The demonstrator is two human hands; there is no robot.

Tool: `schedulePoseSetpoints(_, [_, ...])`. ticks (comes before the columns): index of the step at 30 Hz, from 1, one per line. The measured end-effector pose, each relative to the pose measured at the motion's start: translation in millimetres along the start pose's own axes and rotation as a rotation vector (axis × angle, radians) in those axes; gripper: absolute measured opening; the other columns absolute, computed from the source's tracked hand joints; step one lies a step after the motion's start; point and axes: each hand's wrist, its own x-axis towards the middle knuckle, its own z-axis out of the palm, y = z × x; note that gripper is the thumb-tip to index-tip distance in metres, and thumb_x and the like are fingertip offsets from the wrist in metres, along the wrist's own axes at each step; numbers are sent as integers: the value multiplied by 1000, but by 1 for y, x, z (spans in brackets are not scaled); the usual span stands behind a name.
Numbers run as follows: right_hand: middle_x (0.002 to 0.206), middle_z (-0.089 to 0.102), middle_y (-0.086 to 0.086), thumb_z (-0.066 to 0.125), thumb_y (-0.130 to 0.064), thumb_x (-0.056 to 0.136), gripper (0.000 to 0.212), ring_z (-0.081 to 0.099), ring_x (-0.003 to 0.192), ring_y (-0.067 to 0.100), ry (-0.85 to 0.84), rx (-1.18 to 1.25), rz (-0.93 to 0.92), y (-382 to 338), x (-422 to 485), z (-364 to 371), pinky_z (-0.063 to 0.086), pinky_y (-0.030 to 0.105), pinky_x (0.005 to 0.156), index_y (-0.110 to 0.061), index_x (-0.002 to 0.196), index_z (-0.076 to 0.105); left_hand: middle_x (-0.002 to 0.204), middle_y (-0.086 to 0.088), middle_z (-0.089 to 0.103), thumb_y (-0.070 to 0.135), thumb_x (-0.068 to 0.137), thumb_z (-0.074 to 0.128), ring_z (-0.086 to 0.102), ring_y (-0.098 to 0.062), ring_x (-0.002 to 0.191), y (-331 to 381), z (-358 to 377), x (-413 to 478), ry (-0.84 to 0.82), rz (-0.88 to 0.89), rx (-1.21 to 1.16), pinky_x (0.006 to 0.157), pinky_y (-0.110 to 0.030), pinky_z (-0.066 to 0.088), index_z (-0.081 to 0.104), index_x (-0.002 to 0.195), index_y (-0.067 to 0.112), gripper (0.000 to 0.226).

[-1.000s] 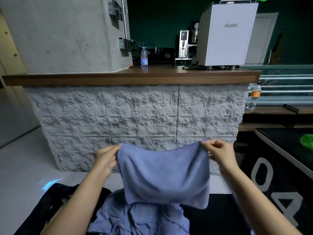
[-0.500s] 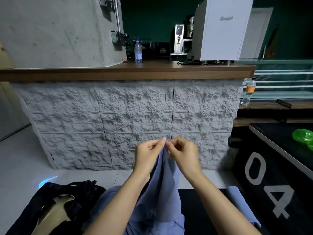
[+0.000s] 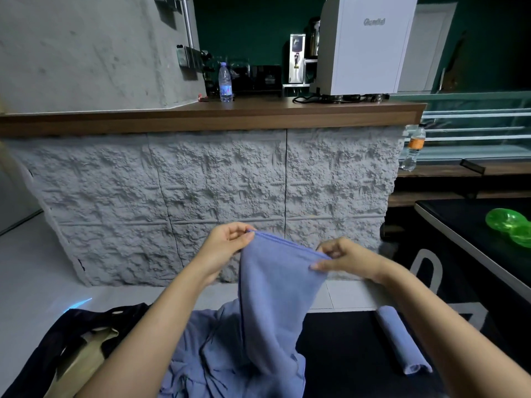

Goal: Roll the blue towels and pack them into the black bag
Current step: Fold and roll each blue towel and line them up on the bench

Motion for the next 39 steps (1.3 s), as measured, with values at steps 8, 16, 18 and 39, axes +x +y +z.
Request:
schedulePoseSetpoints(8, [62, 59, 2, 75, -27, 80, 19, 51, 58, 12, 489, -333, -112, 2, -26, -16, 39, 23, 55, -13, 72, 64, 82, 1, 66, -4, 84, 62, 60, -9, 79, -17, 39, 11, 111, 10, 1, 65, -8, 48, 67, 88, 14, 19])
schedulePoseSetpoints(16, [74, 65, 21, 82, -47, 62, 37, 54, 68, 13, 531, 128, 58, 52, -60, -36, 44, 30, 68, -15, 77, 70, 80, 0, 65, -1, 86, 61, 60, 3, 66, -41, 84, 21, 17, 15, 35, 64, -8, 48, 65, 92, 8, 11])
schedulePoseSetpoints(18, [85, 67, 26, 81, -50, 63, 44, 59, 76, 17, 482, 150, 80, 67, -62, -42, 47, 38, 77, -13, 85, 71, 76, -1, 65, 1, 86, 62, 60, 0, 64, -47, 91, 27, -38, -16, 57, 60, -10, 49, 64, 88, 10, 10])
schedulePoseSetpoints(39, [88, 67, -6, 69, -3, 81, 17, 63, 82, 5, 544, -178, 290, 267, -61, 60, 51, 25, 74, -18, 88, 71, 81, 0, 68, 0, 75, 74, 58, -15, 75, -272, 168, 44, -120, -74, 474, 73, -26, 45, 73, 86, 6, 12])
